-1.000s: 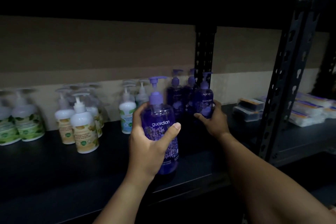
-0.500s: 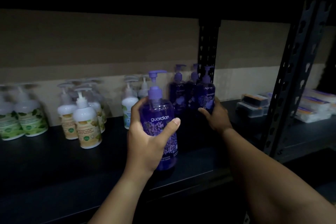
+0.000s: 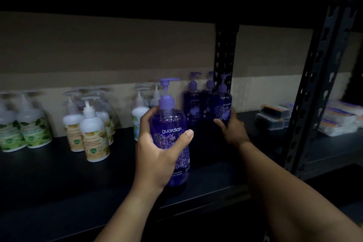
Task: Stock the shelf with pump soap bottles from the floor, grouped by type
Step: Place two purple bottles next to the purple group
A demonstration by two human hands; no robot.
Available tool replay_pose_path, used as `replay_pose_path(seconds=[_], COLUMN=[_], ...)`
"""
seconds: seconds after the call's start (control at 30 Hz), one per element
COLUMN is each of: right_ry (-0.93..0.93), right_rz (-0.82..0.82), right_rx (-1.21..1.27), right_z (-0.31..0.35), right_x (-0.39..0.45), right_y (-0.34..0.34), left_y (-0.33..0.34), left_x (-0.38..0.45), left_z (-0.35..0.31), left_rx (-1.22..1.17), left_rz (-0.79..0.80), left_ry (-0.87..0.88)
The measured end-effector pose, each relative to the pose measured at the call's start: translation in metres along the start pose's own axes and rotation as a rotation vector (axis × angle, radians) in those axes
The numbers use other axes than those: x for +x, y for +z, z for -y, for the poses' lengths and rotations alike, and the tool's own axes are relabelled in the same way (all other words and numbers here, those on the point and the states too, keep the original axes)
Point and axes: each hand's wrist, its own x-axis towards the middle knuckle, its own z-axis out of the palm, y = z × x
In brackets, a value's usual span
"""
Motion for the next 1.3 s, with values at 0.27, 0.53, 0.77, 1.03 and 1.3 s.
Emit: replay_pose_path(seconds=[0.27,0.53,0.77,1.03,1.3], right_ry=[0.016,0.045,0.007,-0.017,0.025], right_rz=[0.036,0.162,0.269,0.226,0.190], right_rx=[-0.072,-0.390,-0.612,-0.538,-0.429], right_z=[0.003,0.005,0.011,0.019,0.017], right_x=[-0.021,-0.066,-0.101,-0.112,-0.108], right_y=[-0.003,-0.016,-0.033,-0.039,-0.039], left_y=[0.004,0.014,0.029,0.047,0.078], left_x=[-0.008,-0.016,-0.025,-0.007,0.047], left_z=[-0.005,-0.011,0.003,0.033,0.064], left_rx=[-0.006,-0.008,-0.007,0.069,0.156], left_rz=[0.039,0.192,0.397,0.425,0.407], left_ry=[0.017,-0.052,-0.090,-0.081,-0.134])
